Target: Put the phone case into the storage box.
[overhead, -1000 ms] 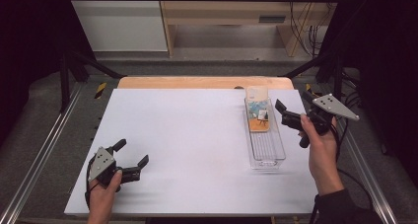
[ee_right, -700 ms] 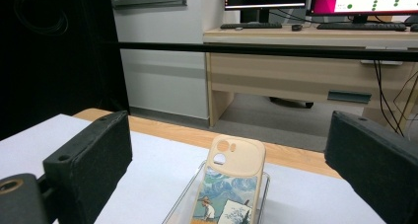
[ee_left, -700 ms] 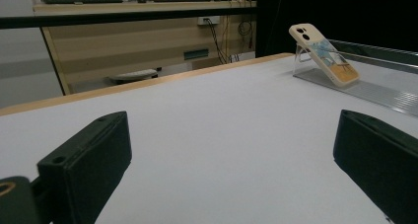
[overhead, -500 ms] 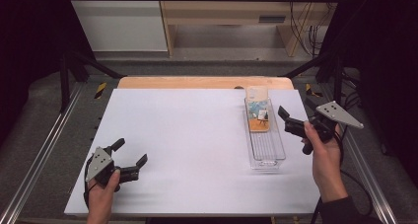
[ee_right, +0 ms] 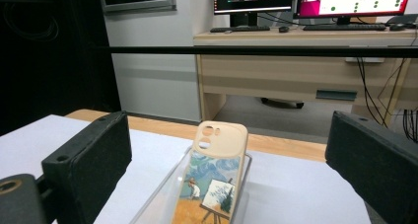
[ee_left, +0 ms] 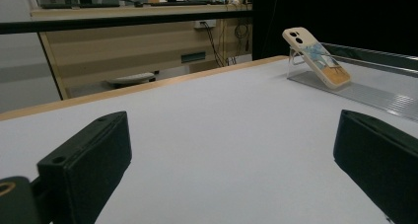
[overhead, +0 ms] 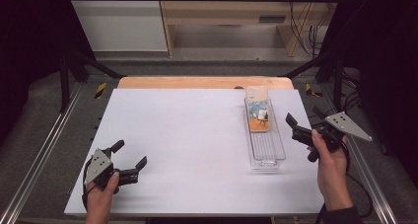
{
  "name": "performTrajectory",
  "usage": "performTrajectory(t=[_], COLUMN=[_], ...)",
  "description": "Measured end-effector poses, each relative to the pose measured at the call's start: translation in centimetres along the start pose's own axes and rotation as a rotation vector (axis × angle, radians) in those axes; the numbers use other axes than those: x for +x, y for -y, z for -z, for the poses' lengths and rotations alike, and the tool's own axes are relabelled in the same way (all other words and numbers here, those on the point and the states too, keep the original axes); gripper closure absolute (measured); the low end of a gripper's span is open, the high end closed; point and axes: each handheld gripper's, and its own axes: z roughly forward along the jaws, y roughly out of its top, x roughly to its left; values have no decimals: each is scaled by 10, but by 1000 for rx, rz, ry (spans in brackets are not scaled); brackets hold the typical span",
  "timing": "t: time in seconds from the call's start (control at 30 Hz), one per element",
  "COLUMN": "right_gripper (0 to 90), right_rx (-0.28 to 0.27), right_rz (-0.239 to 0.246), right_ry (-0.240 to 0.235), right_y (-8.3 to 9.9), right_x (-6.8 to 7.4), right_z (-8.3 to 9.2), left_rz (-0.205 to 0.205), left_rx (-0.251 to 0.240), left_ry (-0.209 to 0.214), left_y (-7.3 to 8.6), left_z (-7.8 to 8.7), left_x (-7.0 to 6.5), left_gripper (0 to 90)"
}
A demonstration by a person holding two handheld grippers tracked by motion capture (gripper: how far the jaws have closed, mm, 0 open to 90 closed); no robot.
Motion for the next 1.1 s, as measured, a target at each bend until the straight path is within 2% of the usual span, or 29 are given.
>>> performTrajectory(t=[0.4,0.83,1.1], right_gripper=[35,34,33], right_rx=[-4,-5,-13], right_rz=[7,18,-2], right_ry=[1,-28,-39], right_y=[20,48,64], right_x=[-4,5,10], right_z=[20,35,41], left_rz=[14,25,27], left_rx=[-9,-13,-12], left_ry=[-1,12,20], left_y=[2,2,3], left_z=[6,7,9], left_x=[3,-2,-5], left_gripper=[12,13,13])
